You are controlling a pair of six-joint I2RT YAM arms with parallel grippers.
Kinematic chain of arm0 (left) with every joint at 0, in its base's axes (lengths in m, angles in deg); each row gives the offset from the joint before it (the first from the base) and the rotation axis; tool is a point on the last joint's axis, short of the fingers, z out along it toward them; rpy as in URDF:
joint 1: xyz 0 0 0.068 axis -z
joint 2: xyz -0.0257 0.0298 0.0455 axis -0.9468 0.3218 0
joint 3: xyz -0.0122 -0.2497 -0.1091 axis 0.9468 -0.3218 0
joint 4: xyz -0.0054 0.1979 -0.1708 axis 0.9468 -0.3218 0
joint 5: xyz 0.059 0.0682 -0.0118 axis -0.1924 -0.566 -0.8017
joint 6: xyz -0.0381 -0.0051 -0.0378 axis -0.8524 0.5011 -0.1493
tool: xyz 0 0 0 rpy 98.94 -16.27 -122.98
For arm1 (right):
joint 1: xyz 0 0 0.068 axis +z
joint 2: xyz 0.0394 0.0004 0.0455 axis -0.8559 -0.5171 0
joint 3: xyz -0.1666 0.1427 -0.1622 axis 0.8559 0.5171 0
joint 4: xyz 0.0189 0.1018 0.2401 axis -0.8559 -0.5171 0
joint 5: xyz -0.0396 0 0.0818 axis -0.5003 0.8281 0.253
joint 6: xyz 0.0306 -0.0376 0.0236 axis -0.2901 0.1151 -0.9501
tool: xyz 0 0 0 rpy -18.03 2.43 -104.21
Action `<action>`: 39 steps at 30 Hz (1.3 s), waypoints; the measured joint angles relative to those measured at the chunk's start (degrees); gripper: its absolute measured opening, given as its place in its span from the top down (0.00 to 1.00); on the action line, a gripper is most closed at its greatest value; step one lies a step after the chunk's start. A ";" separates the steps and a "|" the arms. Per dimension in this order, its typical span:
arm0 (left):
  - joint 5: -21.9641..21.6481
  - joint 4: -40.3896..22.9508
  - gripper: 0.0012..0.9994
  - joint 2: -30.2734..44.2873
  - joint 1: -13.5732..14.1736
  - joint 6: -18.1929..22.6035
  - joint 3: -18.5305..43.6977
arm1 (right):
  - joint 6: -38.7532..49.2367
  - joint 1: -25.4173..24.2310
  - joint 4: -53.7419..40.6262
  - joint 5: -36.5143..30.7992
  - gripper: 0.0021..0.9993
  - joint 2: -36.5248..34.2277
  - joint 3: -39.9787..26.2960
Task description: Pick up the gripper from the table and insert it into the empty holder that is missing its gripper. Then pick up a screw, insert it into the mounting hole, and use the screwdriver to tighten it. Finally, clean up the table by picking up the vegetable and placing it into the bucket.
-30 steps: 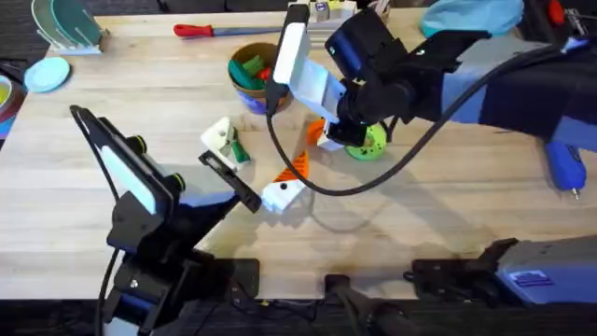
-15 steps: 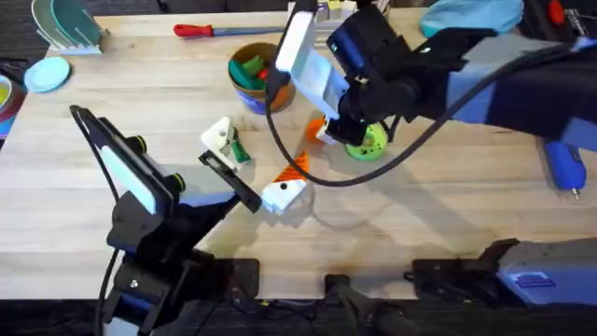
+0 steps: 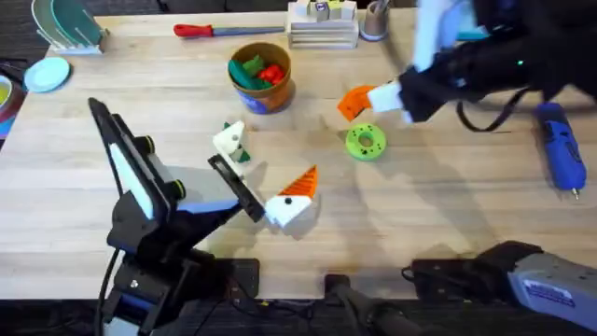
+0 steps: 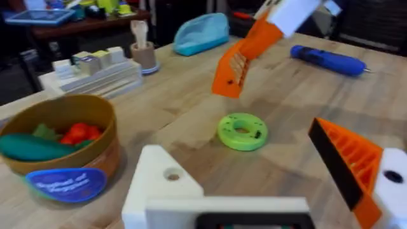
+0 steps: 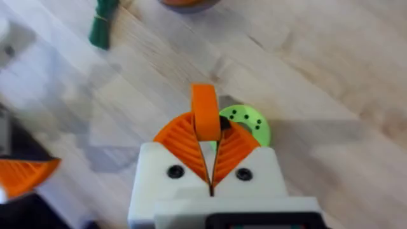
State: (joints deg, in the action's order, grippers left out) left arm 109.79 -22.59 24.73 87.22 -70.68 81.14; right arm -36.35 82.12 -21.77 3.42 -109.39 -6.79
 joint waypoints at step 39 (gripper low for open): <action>6.57 -0.31 0.01 0.00 -0.02 -9.73 0.00 | -49.61 1.90 24.50 56.26 0.99 -24.63 4.66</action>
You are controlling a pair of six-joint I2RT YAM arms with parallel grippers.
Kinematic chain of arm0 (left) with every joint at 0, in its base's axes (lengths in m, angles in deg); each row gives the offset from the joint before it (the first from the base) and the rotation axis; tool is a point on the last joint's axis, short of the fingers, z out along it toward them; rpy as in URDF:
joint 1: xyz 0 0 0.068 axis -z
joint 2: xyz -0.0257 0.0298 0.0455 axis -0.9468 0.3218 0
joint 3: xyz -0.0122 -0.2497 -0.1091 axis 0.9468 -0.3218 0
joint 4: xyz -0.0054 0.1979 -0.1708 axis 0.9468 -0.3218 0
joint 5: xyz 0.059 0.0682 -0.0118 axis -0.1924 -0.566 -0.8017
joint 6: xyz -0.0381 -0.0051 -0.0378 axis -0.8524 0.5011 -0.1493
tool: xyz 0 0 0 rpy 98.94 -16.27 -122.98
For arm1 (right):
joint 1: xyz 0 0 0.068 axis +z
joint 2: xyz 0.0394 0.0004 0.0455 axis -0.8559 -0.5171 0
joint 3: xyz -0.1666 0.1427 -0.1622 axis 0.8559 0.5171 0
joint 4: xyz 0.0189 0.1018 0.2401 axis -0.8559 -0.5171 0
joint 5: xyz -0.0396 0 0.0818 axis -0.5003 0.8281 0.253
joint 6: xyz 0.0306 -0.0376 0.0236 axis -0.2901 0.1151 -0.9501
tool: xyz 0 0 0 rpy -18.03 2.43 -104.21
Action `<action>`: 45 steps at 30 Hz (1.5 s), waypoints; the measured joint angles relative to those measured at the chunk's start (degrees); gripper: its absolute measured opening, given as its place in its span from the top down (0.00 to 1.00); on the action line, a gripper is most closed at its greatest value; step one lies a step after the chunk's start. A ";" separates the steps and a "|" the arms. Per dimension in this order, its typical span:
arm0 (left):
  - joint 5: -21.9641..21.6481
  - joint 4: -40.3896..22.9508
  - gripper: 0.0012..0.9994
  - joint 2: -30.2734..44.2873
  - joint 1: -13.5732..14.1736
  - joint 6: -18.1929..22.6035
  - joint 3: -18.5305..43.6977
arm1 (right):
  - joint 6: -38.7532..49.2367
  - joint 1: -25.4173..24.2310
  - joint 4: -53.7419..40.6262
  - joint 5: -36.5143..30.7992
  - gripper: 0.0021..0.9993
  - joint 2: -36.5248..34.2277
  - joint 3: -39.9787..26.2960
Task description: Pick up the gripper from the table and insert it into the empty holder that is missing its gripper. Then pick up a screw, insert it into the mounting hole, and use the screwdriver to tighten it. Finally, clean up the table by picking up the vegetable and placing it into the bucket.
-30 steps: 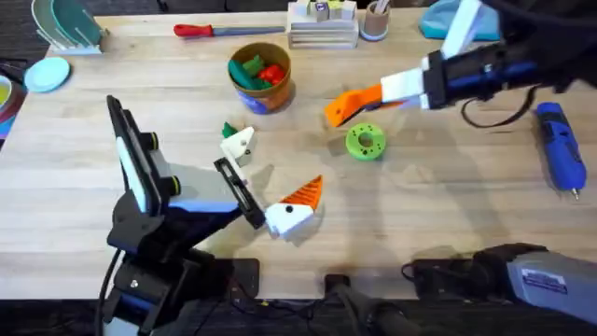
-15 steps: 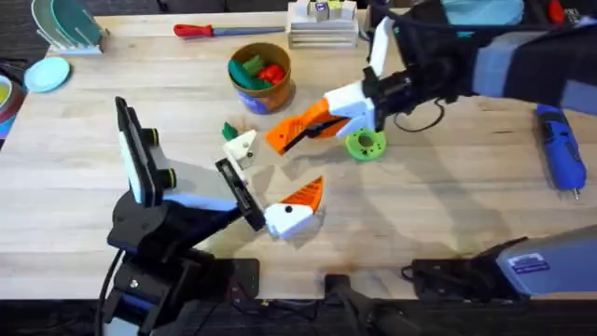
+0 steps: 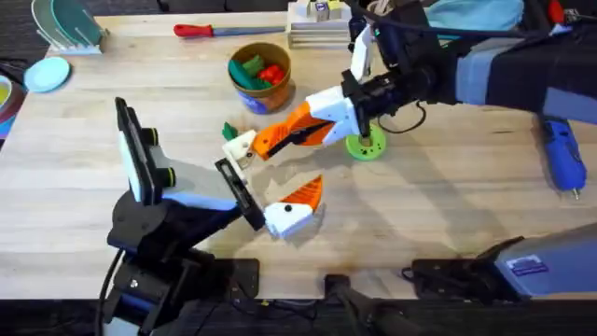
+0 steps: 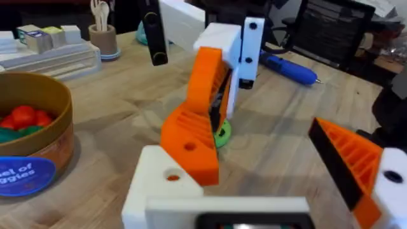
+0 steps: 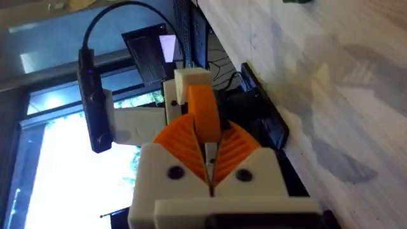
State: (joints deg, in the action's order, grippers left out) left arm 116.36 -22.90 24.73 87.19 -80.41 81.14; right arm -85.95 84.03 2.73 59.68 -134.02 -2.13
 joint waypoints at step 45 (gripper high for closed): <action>-8.06 0.09 0.01 0.48 -1.01 -3.08 0.00 | -21.10 10.67 18.68 -17.96 0.99 -0.61 -0.02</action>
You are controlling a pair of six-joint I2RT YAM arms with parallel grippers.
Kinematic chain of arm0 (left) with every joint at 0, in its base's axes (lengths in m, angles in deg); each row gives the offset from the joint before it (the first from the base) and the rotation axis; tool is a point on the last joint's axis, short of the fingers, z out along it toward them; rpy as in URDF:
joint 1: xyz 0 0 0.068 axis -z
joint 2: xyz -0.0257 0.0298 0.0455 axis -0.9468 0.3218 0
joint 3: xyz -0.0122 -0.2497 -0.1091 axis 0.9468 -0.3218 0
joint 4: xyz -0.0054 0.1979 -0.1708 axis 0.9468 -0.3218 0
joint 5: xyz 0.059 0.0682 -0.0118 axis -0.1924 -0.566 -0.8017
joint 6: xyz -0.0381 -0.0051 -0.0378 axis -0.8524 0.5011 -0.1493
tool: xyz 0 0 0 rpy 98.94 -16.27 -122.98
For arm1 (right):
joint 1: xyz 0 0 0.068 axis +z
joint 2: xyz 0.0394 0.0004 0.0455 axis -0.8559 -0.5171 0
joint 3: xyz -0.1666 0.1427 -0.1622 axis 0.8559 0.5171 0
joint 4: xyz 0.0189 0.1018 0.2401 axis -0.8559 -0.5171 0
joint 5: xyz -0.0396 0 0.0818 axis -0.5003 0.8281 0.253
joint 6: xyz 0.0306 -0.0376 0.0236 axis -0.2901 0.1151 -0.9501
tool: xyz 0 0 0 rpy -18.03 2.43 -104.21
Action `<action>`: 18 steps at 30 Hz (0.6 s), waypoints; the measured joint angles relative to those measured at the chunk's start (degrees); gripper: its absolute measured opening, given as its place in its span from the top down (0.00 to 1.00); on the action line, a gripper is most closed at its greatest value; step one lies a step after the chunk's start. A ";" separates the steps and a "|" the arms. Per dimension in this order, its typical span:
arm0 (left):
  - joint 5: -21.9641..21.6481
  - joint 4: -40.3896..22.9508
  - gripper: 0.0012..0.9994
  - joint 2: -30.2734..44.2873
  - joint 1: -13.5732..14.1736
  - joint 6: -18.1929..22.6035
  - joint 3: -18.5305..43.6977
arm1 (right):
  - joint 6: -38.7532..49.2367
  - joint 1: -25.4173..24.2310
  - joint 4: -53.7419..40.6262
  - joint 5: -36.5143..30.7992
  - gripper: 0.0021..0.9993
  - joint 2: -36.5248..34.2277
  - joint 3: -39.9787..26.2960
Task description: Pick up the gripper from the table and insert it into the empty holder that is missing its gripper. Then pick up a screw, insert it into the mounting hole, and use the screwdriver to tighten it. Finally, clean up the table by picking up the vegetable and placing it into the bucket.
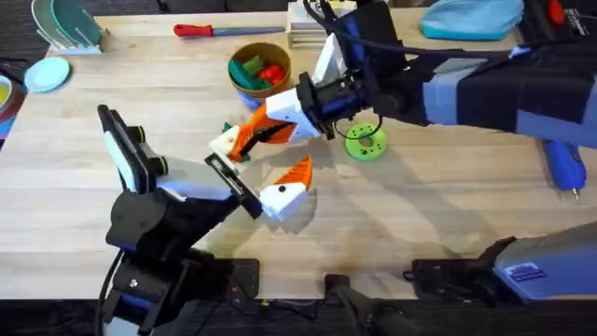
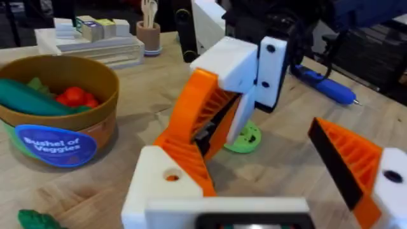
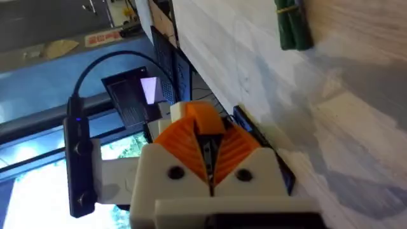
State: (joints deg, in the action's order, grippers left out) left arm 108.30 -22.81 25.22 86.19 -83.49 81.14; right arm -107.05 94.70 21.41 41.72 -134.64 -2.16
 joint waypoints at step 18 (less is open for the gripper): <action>-8.62 0.13 0.01 0.00 0.66 0.44 0.00 | -3.63 1.99 5.52 -6.68 0.99 -0.02 0.00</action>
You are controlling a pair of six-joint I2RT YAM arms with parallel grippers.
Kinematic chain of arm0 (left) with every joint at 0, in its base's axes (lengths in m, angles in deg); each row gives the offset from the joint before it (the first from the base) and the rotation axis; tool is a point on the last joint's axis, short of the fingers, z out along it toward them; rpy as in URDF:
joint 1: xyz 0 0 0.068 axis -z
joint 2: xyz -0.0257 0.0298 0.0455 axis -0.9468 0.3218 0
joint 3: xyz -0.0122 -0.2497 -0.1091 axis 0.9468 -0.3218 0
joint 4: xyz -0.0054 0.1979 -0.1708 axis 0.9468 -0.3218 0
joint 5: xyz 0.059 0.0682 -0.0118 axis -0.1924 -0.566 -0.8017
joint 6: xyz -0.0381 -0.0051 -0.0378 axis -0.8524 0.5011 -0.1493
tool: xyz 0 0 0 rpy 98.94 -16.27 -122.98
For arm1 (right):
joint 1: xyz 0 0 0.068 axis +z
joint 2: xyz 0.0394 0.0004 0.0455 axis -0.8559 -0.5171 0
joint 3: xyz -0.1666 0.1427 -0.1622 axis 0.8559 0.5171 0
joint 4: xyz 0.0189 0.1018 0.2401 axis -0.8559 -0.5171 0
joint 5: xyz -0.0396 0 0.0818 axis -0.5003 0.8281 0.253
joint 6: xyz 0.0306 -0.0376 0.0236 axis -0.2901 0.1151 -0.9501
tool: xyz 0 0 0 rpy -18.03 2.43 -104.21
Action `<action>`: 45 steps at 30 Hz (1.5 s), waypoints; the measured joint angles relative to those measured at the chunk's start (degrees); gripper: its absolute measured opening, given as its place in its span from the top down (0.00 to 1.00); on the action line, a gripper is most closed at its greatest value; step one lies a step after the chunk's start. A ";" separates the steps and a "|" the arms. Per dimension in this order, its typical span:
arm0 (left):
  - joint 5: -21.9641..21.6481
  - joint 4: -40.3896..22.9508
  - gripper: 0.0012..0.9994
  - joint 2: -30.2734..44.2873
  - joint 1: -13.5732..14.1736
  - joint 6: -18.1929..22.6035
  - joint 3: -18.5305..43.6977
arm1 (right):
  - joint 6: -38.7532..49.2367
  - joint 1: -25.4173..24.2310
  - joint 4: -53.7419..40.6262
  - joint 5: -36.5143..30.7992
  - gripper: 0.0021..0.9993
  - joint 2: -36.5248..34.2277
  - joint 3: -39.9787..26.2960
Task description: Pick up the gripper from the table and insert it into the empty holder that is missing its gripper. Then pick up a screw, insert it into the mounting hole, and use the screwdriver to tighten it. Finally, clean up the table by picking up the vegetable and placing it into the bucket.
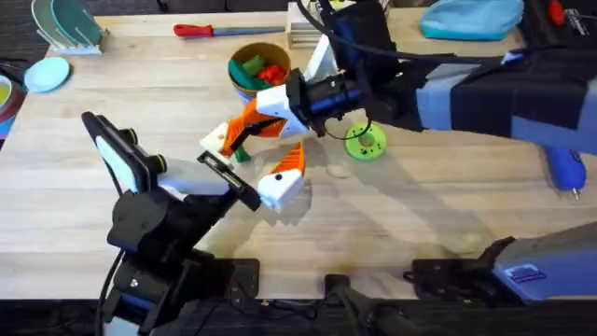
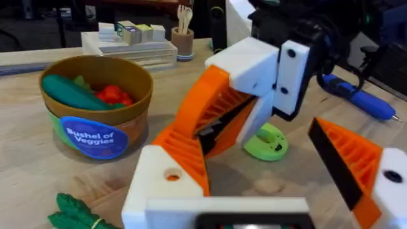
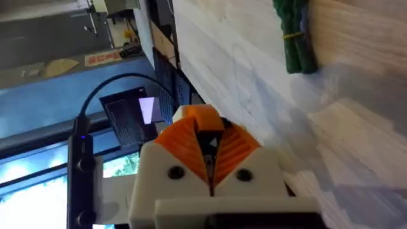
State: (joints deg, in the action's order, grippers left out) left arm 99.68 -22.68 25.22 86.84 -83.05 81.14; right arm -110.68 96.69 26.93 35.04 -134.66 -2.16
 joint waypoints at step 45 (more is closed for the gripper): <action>-3.73 0.15 0.01 -0.15 -1.53 1.25 -0.09 | -2.75 6.73 5.87 -11.57 0.99 0.00 0.02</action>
State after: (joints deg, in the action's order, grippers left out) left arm 95.94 -22.53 25.06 85.31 -81.81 81.05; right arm -113.43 103.42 32.80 23.47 -134.66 -2.13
